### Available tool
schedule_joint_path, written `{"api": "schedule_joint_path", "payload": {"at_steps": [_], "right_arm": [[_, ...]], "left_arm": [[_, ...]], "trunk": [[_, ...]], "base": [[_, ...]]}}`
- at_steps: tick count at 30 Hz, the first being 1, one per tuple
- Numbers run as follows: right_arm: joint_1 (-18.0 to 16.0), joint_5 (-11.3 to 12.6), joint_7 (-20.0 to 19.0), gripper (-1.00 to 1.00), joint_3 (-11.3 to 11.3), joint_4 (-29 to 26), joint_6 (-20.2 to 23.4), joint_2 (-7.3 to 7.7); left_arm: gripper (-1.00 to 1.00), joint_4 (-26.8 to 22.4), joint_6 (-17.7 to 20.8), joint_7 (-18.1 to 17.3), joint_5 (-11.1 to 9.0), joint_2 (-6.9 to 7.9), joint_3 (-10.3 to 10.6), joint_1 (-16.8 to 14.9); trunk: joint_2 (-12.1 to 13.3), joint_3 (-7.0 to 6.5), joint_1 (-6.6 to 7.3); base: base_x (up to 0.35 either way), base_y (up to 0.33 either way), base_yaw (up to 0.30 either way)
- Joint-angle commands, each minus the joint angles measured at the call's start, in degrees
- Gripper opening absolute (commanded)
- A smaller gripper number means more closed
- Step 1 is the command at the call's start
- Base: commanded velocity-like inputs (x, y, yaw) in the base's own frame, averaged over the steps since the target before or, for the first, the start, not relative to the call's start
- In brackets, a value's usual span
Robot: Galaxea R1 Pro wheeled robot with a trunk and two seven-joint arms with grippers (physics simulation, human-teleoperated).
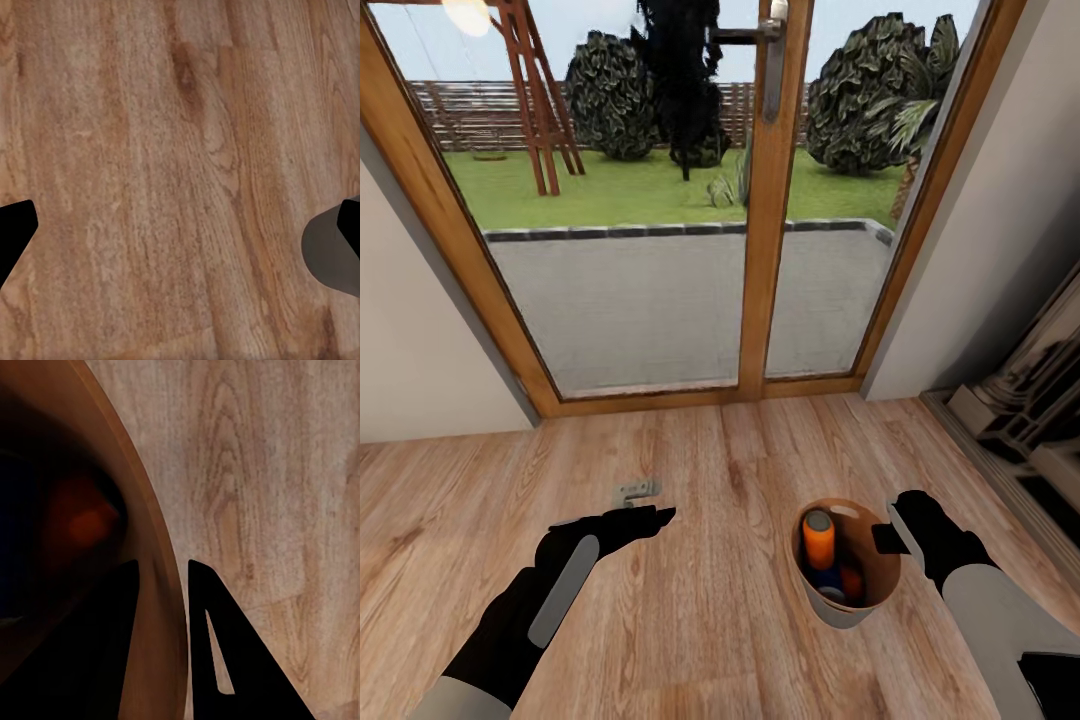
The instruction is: Put the three can of soda from the living room inside the tash can in the kitchen.
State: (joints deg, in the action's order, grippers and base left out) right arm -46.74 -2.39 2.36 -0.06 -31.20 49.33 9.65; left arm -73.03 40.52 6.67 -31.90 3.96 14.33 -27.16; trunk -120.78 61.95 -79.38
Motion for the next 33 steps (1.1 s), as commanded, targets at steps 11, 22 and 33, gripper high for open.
{"api": "schedule_joint_path", "payload": {"at_steps": [11,22,33], "right_arm": [[0.0,0.4,-0.2,-1.0,0.0,0.0,0.0,-0.03],[0.0,0.4,-0.2,-1.0,0.0,0.0,0.0,0.0],[0.0,0.4,-0.2,-1.0,0.0,0.0,0.0,0.02]], "left_arm": [[1.0,0.0,0.0,-0.1,0.0,0.0,0.0,0.0],[1.0,0.0,0.0,-0.1,0.0,0.0,0.0,0.0],[1.0,0.0,0.0,-0.1,0.0,0.0,0.0,0.0]], "trunk": [[-1.6,0.71,-0.87],[-3.2,1.43,-1.75],[-4.0,1.79,-2.19]], "base": [[0.0,0.0,0.0],[0.0,0.0,0.0],[0.0,0.0,0.0]]}}
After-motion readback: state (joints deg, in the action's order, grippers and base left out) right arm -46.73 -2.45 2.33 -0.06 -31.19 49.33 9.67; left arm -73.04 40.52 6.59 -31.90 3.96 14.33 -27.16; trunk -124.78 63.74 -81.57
